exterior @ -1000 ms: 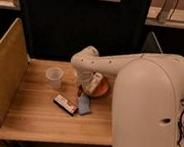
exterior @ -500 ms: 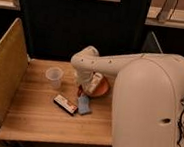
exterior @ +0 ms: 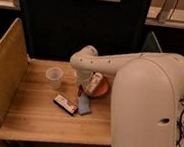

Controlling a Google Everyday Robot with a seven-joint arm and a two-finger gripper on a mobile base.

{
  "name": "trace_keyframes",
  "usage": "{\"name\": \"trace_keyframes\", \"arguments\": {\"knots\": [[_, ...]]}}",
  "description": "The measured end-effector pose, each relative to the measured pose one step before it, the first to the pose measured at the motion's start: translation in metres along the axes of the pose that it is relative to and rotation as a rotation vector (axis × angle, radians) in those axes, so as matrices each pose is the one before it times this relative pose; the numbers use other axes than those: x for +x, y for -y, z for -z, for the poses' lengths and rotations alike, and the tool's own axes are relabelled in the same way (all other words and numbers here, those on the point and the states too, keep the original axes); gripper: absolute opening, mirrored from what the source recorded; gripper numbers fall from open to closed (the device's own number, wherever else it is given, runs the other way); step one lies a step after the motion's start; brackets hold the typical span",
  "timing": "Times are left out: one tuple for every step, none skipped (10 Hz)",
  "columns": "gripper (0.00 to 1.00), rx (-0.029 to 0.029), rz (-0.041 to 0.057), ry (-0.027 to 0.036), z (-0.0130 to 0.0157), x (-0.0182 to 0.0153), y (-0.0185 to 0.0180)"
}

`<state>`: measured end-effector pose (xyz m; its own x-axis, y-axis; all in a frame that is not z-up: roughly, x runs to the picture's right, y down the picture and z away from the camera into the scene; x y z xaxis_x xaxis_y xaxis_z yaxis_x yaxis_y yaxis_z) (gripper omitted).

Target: Place the pepper on the white sponge

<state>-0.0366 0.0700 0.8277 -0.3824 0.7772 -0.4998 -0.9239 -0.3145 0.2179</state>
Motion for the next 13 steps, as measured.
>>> {"name": "trace_keyframes", "arguments": {"knots": [[0.00,0.00278,0.00393,0.00197,-0.00052,0.00040,-0.00025],[0.00,0.00147,-0.00206,-0.00057,0.00020,0.00002,0.00062],[0.00,0.00079,-0.00352,0.00015,-0.00015,-0.00088,0.00191],[0.00,0.00074,0.00284,-0.00035,-0.00003,0.00088,-0.00140],[0.00,-0.00098,0.00027,0.00031,0.00021,0.00001,-0.00049],[0.00,0.00038,-0.00014,-0.00005,-0.00014,-0.00004,0.00022],[0.00,0.00009,-0.00049,-0.00001,0.00002,-0.00011,0.00027],[0.00,-0.00041,0.00035,0.00012,0.00006,0.00005,-0.00031],[0.00,0.00011,-0.00011,-0.00012,-0.00015,0.00001,0.00011],[0.00,-0.00032,0.00002,0.00018,0.00006,-0.00008,-0.00007],[0.00,-0.00168,-0.00030,-0.00307,-0.00073,0.00003,-0.00138],[0.00,0.00345,0.01661,-0.00202,-0.00043,0.00091,-0.00127],[0.00,0.02389,0.03716,-0.00071,-0.00068,0.00416,-0.00104]]}}
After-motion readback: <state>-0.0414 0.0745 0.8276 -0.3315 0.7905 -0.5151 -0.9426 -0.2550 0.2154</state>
